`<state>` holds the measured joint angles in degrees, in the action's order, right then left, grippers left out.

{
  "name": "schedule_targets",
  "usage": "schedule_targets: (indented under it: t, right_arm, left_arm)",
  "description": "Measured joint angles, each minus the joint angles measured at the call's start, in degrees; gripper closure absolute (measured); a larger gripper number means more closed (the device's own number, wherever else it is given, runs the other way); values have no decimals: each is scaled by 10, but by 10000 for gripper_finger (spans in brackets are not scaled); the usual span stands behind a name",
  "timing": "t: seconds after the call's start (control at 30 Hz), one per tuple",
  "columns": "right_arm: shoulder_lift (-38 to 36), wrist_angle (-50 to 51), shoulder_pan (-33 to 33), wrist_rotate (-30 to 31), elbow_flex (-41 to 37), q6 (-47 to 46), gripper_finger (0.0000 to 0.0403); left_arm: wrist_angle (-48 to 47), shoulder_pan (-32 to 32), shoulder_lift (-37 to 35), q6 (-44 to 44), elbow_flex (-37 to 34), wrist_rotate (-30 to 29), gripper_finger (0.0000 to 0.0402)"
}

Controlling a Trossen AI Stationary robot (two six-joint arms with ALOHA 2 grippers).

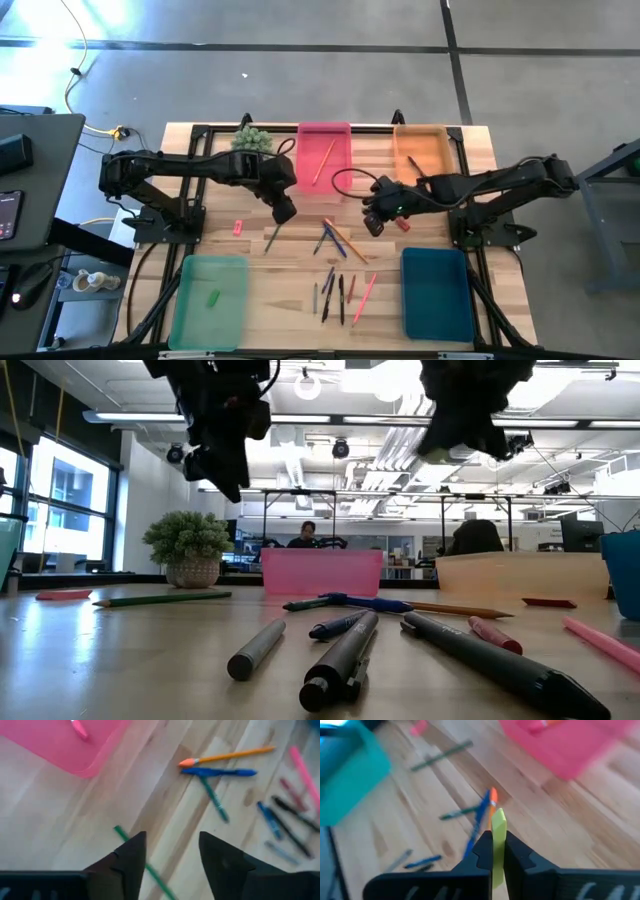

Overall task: Sort crayons/erasers/pens/pencils in bins
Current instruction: Put the light green eraser into the light green bin

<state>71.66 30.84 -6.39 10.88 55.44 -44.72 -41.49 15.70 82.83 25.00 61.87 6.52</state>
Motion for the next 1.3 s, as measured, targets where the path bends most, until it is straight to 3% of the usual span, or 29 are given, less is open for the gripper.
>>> schedule_targets:
  t: [0.23,0.53,0.67,1.0,1.13,1.3]
  right_arm:
    - [-50,-56,-1,1,0,50,402]
    - [-65,-194,-1,-8,0,144,402]
    - [-64,-252,0,-46,0,176,402]
    - [-54,-333,-1,-69,1,187,402]
    - [-21,-383,-1,-107,1,193,402]
    - [6,-416,-2,-110,1,189,402]
  left_arm:
    - [170,-33,0,3,0,65,210]
    - [362,-99,0,5,0,47,221]
    - [389,-116,0,32,0,13,225]
    - [468,-132,0,33,0,5,229]
    - [488,-132,0,30,0,5,229]
    - [490,-132,0,13,0,3,229]
